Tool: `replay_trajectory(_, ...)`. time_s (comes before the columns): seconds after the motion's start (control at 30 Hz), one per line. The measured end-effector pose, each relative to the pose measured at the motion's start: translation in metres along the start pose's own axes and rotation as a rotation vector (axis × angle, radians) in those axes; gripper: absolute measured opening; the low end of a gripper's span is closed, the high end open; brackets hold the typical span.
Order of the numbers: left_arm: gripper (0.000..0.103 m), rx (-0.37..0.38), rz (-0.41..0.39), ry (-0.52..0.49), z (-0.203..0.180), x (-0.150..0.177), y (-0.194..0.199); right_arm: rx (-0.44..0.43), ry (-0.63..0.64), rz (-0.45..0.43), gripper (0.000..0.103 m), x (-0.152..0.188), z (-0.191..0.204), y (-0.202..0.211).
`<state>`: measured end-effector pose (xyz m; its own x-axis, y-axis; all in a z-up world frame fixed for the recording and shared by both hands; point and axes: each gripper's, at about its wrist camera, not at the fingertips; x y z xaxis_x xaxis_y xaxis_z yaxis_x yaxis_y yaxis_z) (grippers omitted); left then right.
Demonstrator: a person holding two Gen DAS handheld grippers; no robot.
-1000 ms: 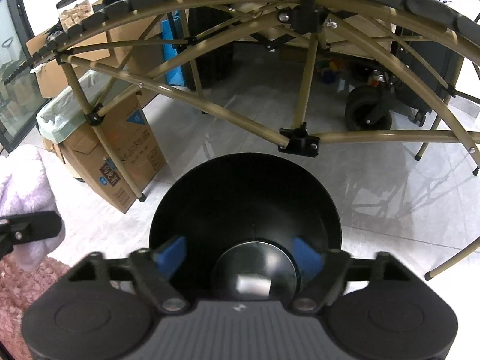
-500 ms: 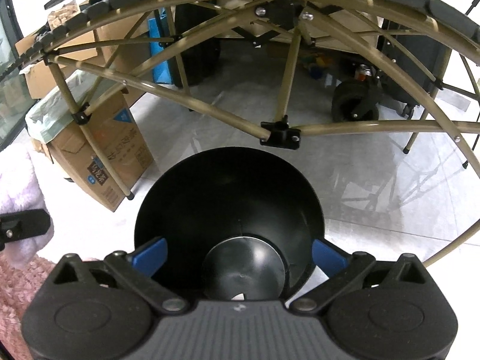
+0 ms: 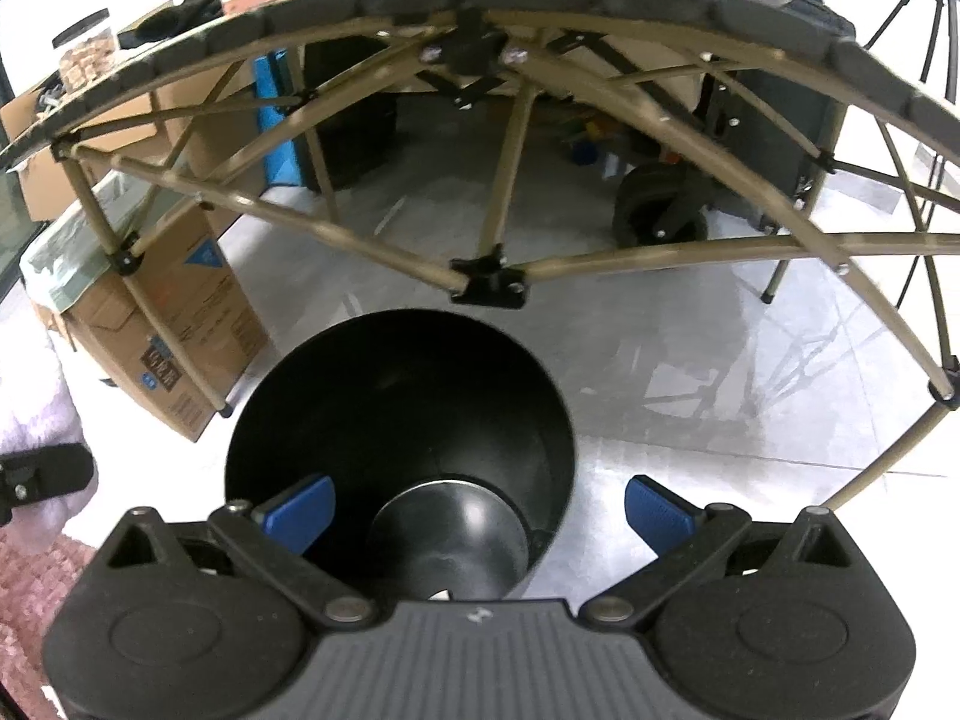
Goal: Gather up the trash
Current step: 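Carry the headband with the left tool over the black bin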
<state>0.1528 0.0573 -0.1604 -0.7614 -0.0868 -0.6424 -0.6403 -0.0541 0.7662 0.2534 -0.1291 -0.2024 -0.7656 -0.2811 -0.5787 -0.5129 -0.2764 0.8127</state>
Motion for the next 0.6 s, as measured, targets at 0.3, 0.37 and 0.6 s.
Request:
replay_trajectory(0.3,0.065,0.014,0.015,-0.046,-0.018,-0.008,-0.012,0.063,-0.019,-0.039,0.103,-0.002,-0.020,0.013)
replay_trajectory(0.37,0.065,0.018,0.018,-0.058,-0.023,-0.010,-0.015,0.071,-0.023,-0.051,0.103,-0.004,-0.024,0.017)
replay_trajectory(0.6,0.065,0.033,0.024,-0.099,-0.040,-0.018,-0.026,0.121,-0.052,-0.089,0.103,-0.009,-0.042,0.030)
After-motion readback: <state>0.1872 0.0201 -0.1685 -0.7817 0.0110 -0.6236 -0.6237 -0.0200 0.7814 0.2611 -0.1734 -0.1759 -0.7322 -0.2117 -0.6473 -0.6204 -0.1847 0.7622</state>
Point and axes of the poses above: each gripper's, at about its wrist camera, not at the fingertips, and y roughly against the way its jaws point, z to its left, x to its underside, and after that the axes turned 1 degree about -z, right-handed
